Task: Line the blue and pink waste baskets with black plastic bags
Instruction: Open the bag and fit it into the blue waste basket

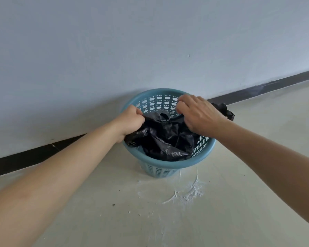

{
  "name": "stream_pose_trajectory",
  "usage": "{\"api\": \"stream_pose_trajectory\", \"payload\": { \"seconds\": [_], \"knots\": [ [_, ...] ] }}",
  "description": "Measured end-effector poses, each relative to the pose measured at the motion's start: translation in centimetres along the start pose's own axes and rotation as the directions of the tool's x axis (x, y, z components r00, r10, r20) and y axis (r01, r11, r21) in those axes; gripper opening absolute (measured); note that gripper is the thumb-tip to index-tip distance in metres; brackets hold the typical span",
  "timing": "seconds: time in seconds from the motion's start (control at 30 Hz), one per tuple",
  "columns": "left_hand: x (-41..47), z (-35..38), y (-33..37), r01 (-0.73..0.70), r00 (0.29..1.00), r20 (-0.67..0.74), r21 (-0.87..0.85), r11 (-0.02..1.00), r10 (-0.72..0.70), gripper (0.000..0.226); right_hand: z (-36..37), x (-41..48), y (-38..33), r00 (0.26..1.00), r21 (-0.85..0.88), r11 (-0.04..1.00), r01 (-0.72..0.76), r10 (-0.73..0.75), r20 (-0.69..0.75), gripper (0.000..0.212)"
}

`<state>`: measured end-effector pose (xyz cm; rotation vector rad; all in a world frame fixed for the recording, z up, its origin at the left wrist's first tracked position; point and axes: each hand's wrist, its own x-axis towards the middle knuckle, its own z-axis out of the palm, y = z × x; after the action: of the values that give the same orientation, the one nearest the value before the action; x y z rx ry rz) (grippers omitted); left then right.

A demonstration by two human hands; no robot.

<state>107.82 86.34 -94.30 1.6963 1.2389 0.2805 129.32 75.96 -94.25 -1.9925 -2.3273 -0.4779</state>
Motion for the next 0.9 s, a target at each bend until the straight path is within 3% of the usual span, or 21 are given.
{"api": "stream_pose_trajectory", "payload": {
  "seconds": [0.1,0.17,0.23,0.33,0.43,0.5,0.57,0.67,0.73,0.8,0.9],
  "knots": [
    [0.7,0.1,0.1,-0.007,0.997,-0.078,-0.151,0.989,-0.005,0.017,0.6,-0.4,-0.8,0.984,0.052,0.995,0.091,-0.098,0.15,0.017],
    [1.3,-0.4,-0.2,-0.074,0.985,-0.164,-0.115,0.991,0.055,0.018,1.0,-0.6,-0.5,0.955,-0.003,0.991,0.133,-0.127,0.267,0.015],
    [1.9,-1.2,-0.2,-0.133,0.942,-0.312,0.0,0.991,0.126,0.023,1.2,-0.4,0.6,0.953,-0.013,0.997,0.07,-0.063,0.296,0.017],
    [2.4,-3.2,-0.7,-0.185,0.859,-0.457,0.147,0.972,0.232,0.025,1.3,0.0,1.3,0.968,-0.017,0.997,-0.071,0.073,0.238,0.026],
    [2.8,-5.0,-1.1,-0.177,0.814,-0.546,0.095,0.98,0.2,0.019,0.9,0.1,1.6,0.989,-0.02,0.999,-0.028,0.031,0.146,0.022],
    [3.2,-5.8,-1.5,-0.167,0.765,-0.598,0.176,0.97,0.24,0.016,0.9,0.4,1.5,0.988,-0.007,0.999,0.043,-0.042,0.15,0.013],
    [3.4,-6.2,-2.2,-0.171,0.723,-0.583,0.368,0.914,0.37,0.02,0.9,0.9,1.6,0.989,-0.005,0.997,0.071,-0.07,0.132,0.02],
    [3.6,-6.1,-2.6,-0.19,0.7,-0.533,0.503,0.843,0.475,0.029,0.3,2.2,2.4,0.996,-0.007,0.996,-0.09,0.09,0.008,0.034],
    [4.1,-5.4,-2.3,-0.206,0.713,-0.481,0.551,0.809,0.509,0.03,0.3,3.4,2.9,0.975,-0.04,0.975,-0.221,0.218,-0.051,0.038],
    [4.9,-4.4,-1.7,-0.201,0.779,-0.386,0.593,0.78,0.494,0.031,0.7,4.3,3.1,0.955,-0.07,0.953,-0.294,0.289,-0.071,0.031],
    [6.0,-2.7,-0.8,-0.132,0.904,-0.269,0.563,0.816,0.331,0.045,1.6,5.4,2.9,0.919,0.002,0.919,-0.394,0.394,0.015,0.036]
  ]
}}
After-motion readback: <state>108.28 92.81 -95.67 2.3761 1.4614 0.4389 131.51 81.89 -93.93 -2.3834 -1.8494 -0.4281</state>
